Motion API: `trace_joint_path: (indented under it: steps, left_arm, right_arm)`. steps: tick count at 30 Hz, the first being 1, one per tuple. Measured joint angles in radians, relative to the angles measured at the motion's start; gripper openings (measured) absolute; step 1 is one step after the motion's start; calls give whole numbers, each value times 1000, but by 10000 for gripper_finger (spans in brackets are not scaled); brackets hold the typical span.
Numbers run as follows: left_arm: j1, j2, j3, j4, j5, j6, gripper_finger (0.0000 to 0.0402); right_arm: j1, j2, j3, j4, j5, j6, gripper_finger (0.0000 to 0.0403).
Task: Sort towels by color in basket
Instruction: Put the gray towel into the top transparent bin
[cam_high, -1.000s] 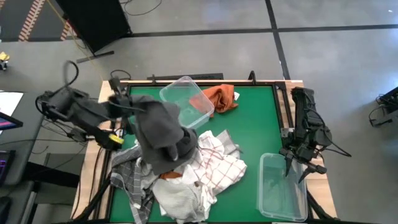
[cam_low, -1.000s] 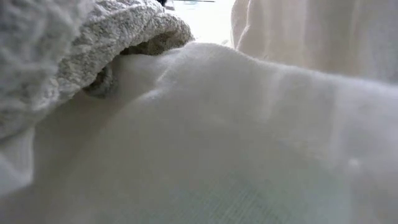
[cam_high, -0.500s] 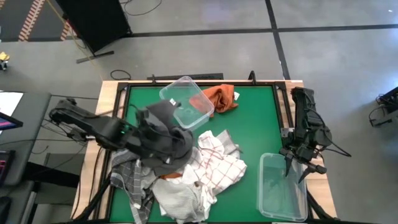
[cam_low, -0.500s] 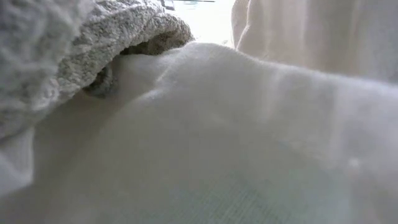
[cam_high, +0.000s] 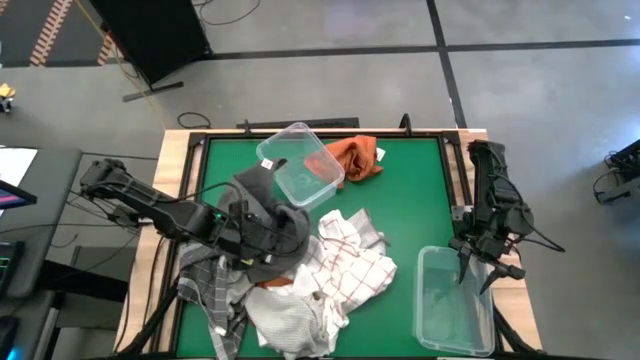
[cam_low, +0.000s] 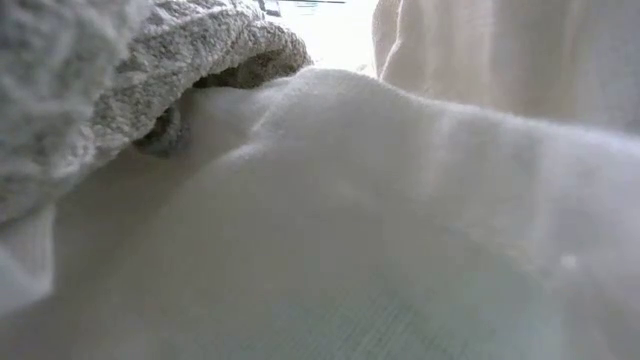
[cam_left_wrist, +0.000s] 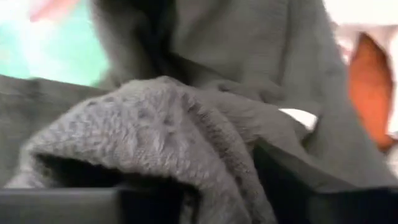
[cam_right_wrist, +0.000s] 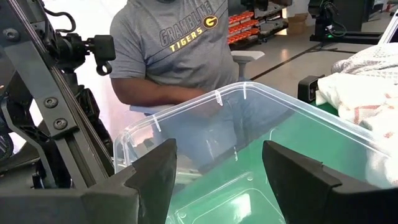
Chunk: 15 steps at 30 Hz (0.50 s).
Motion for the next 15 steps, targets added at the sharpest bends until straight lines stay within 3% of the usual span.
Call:
trace_joint_path:
  steps: [3,7,11,15]
  left_arm:
    - [17,0,-48,46,92,-21,257]
    - [36,0,-133,137,124,-38,306]
    - [71,1,-221,246,164,-39,324]
    - [117,1,-275,275,139,-52,317]
  right_arm:
    - [0,0,0,0,0,0,264]
    - [0,0,0,0,0,0,264]
    - [0,0,0,0,0,0,264]
    - [0,0,0,0,0,0,264]
